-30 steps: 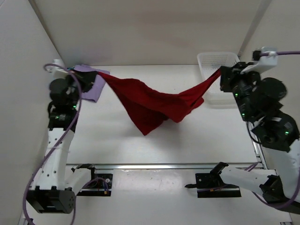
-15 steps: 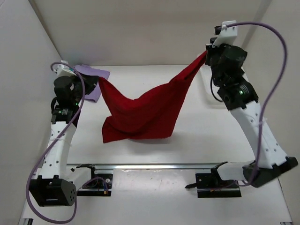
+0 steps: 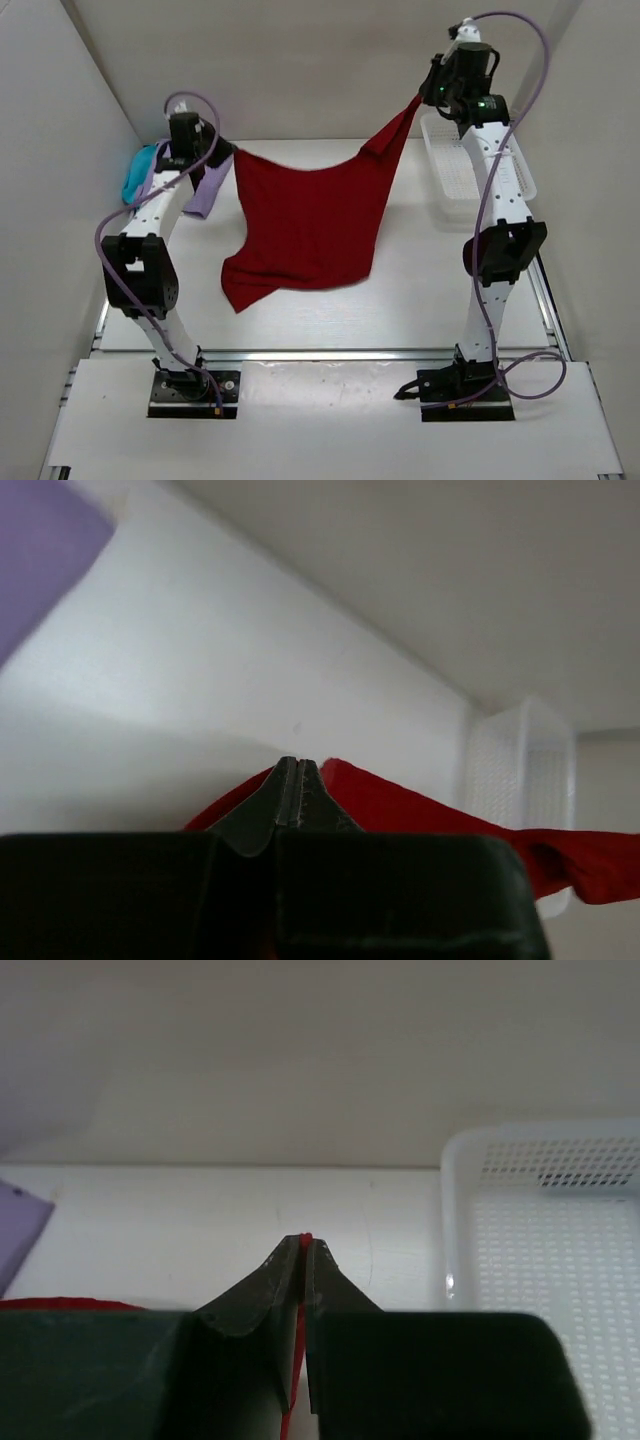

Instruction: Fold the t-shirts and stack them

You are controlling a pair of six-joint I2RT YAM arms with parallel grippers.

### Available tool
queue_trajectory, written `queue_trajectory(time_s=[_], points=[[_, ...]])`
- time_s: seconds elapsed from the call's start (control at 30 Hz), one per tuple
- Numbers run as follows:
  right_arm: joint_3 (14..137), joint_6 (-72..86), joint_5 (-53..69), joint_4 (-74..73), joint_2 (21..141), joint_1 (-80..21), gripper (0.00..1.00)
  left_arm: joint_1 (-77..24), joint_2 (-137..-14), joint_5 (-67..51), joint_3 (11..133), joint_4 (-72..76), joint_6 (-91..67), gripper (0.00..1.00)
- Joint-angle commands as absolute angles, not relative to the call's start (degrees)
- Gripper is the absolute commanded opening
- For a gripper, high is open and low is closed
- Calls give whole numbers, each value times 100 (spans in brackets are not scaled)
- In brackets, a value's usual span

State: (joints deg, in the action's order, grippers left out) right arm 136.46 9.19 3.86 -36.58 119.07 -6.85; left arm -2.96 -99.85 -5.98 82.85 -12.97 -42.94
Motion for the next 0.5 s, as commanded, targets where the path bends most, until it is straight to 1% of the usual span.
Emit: queue_trajectory(time_s=[0.0, 0.03, 0.07, 0.1, 0.13, 0.2, 0.27, 0.33, 0.4, 0.47], points=[[14037, 1372, 458, -2191, 11023, -501, 0, -150, -9729, -722, 9970, -1081, -4456, 0], [14167, 1284, 370, -1727, 10900, -553, 0, -149, -9747, -590, 10437, -1116, -4439, 0], [14316, 1153, 247, -1540, 10916, -580, 0, -71, -9808, -571, 10633, -1099, -4447, 0], [14718, 1064, 237, -1381, 10899, -615, 0, -9, -9843, -554, 10948, -1038, -4517, 0], [14922, 1124, 316, -1345, 10864, -580, 0, 0, -9844, -606, 11273, -994, -4570, 0], [14933, 1415, 676, -1144, 10723, -248, 0, 351, -9905, -659, 11583, -862, -4676, 0], [14705, 1424, 668, -985, 10547, -132, 0, 491, -9958, -642, 11969, -774, -4702, 0], [14425, 1459, 686, -1150, 10381, -9, 0, 562, -10002, -563, 12137, -817, -4624, 0], [14003, 1363, 466, -1458, 10188, 165, 0, 571, -9923, -414, 12085, -852, -4509, 0], [13031, 1362, 431, -1581, 9802, 237, 0, 589, -9818, -553, 11605, -695, -4570, 0]])
